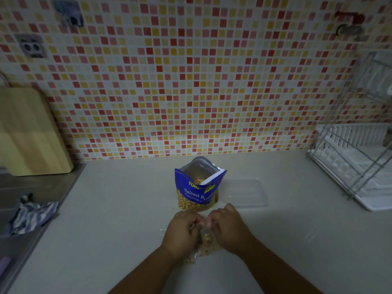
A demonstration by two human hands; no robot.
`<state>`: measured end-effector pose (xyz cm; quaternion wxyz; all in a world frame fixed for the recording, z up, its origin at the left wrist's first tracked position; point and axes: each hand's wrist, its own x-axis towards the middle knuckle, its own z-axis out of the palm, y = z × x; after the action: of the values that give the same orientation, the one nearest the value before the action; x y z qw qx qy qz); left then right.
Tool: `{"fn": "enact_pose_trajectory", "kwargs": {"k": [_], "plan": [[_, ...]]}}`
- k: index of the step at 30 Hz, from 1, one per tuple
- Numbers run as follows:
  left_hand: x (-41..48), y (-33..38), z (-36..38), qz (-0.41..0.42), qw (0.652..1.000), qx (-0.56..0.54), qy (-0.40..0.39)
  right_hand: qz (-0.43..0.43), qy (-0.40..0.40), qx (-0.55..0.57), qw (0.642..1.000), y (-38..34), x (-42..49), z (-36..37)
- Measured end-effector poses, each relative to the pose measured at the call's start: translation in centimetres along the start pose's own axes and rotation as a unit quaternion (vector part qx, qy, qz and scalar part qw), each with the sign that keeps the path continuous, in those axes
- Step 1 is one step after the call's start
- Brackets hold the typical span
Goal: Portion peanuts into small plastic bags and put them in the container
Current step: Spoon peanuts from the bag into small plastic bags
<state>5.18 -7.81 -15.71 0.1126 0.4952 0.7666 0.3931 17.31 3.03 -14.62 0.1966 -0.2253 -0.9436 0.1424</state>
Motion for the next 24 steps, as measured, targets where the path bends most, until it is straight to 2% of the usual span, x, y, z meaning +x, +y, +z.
{"fn": "enact_pose_trajectory", "kwargs": {"k": [4,9,12,14,17,20,22,24], "plan": [[0.0,-0.3,-0.7,-0.019,1.000,-0.014,0.003,0.034,-0.049,0.038,0.998,0.5,0.0,-0.3],[0.5,-0.4,-1.7,-0.024,1.000,-0.019,-0.007,0.049,-0.060,0.021,0.997,-0.1,0.8,-0.8],[0.5,-0.5,-2.2,-0.026,0.999,-0.036,-0.015,0.074,-0.071,0.053,0.993,-0.1,1.2,-1.1],[0.5,-0.7,-2.7,-0.051,0.996,-0.067,-0.032,0.105,-0.116,0.120,0.980,-0.4,1.3,-1.6],[0.5,-1.0,-3.4,-0.097,0.985,-0.128,-0.060,0.154,-0.175,0.246,0.941,-0.9,1.5,-2.0],[0.1,-1.3,-3.8,-0.162,0.969,-0.161,-0.090,0.169,-0.184,0.240,0.938,-1.2,1.8,-1.2],[-0.1,-1.8,-3.6,-0.190,0.968,-0.125,-0.106,0.172,-0.196,0.212,0.942,-1.5,1.9,-0.2],[0.0,-3.0,-3.0,-0.177,0.977,-0.026,-0.119,0.190,-0.201,0.209,0.938,-1.7,1.8,1.3]]}}
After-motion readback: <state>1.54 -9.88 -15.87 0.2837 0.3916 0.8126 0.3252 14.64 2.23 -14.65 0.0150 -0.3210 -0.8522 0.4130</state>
